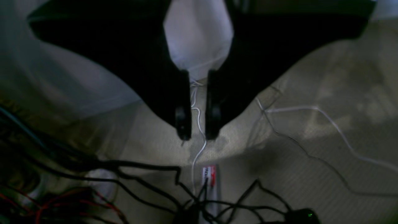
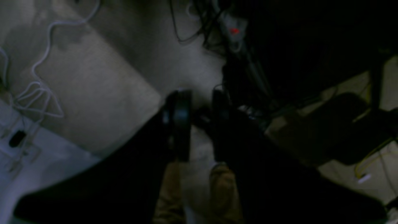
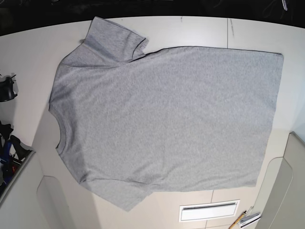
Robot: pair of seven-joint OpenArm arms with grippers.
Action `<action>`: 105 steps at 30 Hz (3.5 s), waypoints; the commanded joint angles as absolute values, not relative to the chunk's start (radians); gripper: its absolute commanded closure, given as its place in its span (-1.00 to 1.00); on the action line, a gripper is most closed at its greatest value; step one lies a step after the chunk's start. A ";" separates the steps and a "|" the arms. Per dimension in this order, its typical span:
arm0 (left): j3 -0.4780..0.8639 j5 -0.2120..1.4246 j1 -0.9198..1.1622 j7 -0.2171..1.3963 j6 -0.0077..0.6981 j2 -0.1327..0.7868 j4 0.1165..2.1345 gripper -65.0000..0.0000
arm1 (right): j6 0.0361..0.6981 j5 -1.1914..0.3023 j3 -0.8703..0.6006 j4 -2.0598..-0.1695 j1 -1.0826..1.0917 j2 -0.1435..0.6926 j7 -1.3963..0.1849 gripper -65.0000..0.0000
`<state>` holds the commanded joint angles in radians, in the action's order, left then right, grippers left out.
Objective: Fold the T-shirt properly
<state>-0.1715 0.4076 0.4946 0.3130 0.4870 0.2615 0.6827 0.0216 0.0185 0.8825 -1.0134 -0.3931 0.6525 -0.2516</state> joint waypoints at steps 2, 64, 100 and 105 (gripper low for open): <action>-0.116 0.408 0.541 0.338 0.487 0.263 0.747 0.73 | 0.022 0.019 0.883 -1.108 -0.436 0.701 -0.261 0.42; 0.649 0.722 1.038 0.667 0.484 0.279 1.951 -0.25 | 0.338 -0.633 -0.210 -1.792 -0.717 0.363 -0.578 0.04; 0.666 0.870 0.537 0.726 0.546 0.582 1.422 -0.45 | 0.374 -0.568 -0.035 -1.747 -0.687 0.310 -0.572 0.05; 0.666 0.954 0.532 0.765 0.596 0.582 1.388 -0.45 | 0.375 -0.568 -0.035 -1.747 -0.678 0.310 -0.573 0.05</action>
<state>0.6659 0.9539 0.5323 0.7650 0.5964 0.5823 1.3876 0.3748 -0.5678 -0.0353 -1.7470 -0.6785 0.3096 -0.5728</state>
